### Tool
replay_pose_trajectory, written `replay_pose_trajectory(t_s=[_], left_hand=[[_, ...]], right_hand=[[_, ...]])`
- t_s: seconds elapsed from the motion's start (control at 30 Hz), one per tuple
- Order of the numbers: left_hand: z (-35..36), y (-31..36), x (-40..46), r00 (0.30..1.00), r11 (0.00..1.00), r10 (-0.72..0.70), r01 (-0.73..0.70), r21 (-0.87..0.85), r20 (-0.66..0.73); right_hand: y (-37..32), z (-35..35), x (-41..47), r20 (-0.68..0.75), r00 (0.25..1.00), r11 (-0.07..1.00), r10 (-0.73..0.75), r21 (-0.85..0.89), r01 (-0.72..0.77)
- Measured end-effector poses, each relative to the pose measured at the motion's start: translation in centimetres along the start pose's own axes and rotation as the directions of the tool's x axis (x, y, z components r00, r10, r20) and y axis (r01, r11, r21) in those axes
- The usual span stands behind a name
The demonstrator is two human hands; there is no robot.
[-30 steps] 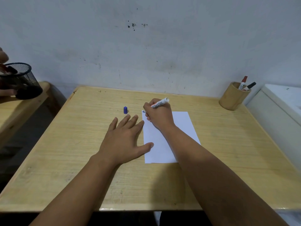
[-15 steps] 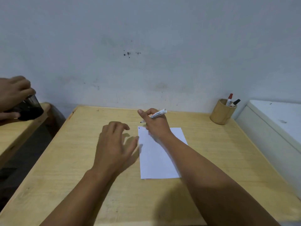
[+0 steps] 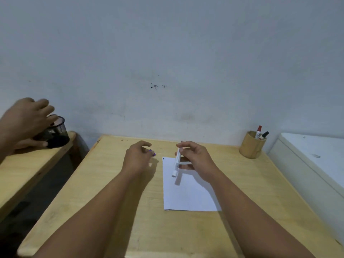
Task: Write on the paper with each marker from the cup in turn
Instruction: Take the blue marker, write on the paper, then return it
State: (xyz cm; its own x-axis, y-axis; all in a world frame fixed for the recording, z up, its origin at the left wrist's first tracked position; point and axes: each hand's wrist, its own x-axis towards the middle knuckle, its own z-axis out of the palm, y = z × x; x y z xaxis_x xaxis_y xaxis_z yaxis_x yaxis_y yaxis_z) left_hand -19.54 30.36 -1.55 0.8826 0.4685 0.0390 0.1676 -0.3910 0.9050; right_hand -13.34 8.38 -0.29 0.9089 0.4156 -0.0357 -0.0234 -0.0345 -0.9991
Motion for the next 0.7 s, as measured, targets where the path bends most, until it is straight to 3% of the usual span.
replay_pose_trajectory(t_s=[0.1,0.2,0.43,0.7], left_hand=[[0.0,2.5,-0.2,0.998,0.959,-0.045,0.054,-0.277,0.040],[0.2,4.8,-0.8,0.996,0.927,-0.034,0.062,-0.369,0.083],[1.3,7.8,-1.6,0.985,0.930,0.037,0.029,-0.368,0.170],[3.4,9.9,-2.7,0.965,0.970,0.111,-0.054,-0.236,0.239]], right_hand=[[-0.2,0.7,-0.6,0.063,0.998,0.994,0.008,-0.108,-0.001],[-0.5,1.1,-1.3,0.059,0.998,0.982,-0.007,-0.189,0.018],[-1.6,-0.3,-2.3,-0.011,0.998,0.951,-0.057,-0.304,0.051],[-2.4,-3.6,-4.2,-0.096,0.989,0.926,-0.111,-0.370,0.068]])
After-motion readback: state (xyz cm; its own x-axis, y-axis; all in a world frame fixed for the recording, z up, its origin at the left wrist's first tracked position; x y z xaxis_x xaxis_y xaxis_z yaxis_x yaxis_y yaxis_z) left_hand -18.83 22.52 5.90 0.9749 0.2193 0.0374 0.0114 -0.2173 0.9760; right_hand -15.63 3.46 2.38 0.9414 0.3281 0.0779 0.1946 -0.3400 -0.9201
